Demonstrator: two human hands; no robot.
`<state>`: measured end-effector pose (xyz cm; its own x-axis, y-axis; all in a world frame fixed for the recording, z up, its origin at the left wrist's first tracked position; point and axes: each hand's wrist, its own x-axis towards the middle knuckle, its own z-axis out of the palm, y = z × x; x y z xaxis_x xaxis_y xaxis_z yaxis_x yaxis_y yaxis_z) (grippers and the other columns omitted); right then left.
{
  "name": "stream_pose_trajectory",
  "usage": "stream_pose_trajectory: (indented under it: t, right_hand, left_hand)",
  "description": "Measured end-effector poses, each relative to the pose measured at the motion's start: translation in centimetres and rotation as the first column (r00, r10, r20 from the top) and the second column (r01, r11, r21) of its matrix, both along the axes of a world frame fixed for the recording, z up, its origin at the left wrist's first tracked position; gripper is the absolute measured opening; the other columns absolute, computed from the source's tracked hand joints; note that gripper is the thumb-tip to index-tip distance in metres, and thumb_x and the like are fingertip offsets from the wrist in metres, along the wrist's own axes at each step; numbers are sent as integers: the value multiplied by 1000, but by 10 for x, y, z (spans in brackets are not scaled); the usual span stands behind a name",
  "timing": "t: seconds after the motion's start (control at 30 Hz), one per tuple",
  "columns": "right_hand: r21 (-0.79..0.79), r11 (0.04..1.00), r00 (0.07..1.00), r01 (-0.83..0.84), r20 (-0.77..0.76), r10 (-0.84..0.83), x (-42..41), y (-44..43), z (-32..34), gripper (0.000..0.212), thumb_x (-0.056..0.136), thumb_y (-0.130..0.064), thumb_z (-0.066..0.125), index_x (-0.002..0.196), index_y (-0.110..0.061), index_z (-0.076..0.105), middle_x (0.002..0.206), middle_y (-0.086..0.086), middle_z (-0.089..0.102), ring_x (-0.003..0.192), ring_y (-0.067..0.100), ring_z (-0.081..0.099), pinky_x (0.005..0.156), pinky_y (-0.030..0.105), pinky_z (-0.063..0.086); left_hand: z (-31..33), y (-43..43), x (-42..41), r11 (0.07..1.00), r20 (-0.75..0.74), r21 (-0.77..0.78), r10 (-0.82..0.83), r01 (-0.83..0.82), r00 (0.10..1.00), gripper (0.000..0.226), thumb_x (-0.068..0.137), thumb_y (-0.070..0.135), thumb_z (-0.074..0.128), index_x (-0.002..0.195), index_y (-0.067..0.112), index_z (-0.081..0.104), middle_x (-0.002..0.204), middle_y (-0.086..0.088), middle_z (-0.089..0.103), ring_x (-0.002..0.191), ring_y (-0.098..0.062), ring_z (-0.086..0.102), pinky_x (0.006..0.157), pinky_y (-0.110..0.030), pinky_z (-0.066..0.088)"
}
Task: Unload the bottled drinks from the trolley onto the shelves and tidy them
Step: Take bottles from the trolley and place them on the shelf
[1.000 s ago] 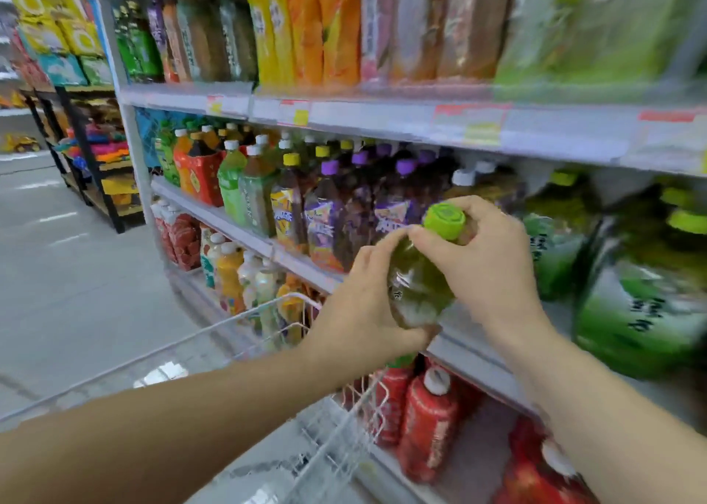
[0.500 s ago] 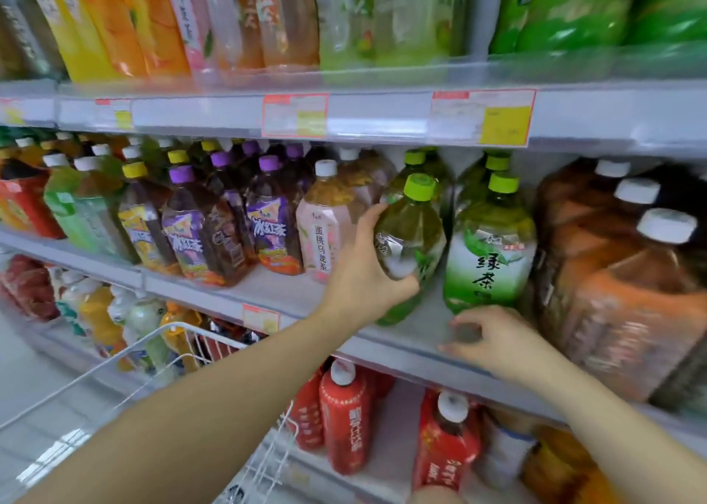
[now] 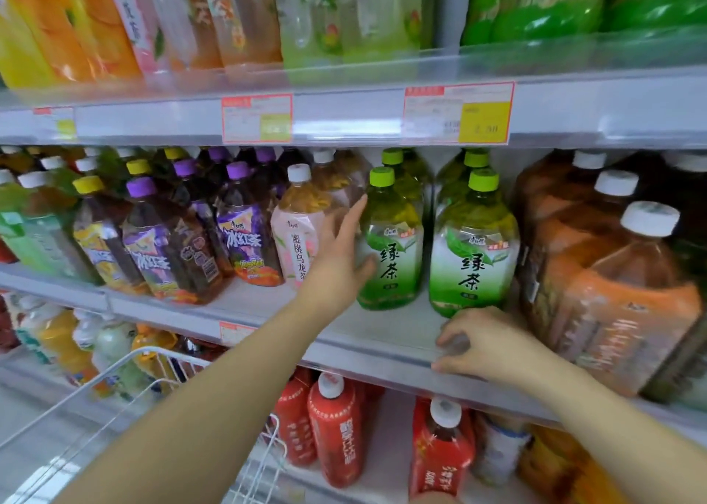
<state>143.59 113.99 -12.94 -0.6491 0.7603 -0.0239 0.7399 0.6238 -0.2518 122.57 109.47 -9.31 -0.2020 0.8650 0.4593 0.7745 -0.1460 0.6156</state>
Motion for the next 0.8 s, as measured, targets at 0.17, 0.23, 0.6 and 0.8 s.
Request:
stream_pose_trajectory:
  t: [0.17, 0.23, 0.6, 0.8]
  right_hand:
    - [-44, 999, 1000, 25, -2, -25, -1, -3, 4, 47, 67, -57, 73, 106, -30, 68, 122, -14, 60, 111, 5, 54, 92, 20, 43]
    - [-38, 999, 1000, 20, 23, -19, -2, -5, 7, 46, 69, -56, 72, 107, -30, 68, 121, -14, 61, 111, 6, 54, 91, 21, 44]
    - [143, 914, 861, -380, -308, 406, -137, -118, 30, 23, 81, -43, 63, 101, -32, 67, 101, -13, 66, 96, 11, 60, 77, 28, 46]
    - [88, 705, 645, -704, -336, 686, -228, -198, 16, 6, 81, -34, 62, 82, -30, 66, 78, -10, 67, 73, 6, 58, 69, 31, 49]
  left_hand:
    - [-4, 0, 0, 995, -121, 0, 98, -99, 988, 75, 91, 6, 54, 149, 29, 12, 153, -3, 16, 131, -22, 37, 94, -26, 42]
    - [6, -8, -1, 984, -272, -66, 144, -168, 951, 76, 91, 12, 54, 149, 32, 11, 152, -5, 17, 111, -30, 53, 76, -34, 51]
    - [71, -202, -76, 794, -701, -432, 3, -428, 713, 41, 94, 41, 48, 134, 36, 40, 125, 13, 53, 104, -11, 57, 78, -32, 50]
    - [64, -334, -103, 641, -736, -443, 140, -627, 662, 38, 94, 44, 46, 131, 40, 40, 127, 15, 51, 107, -13, 55, 84, -34, 49]
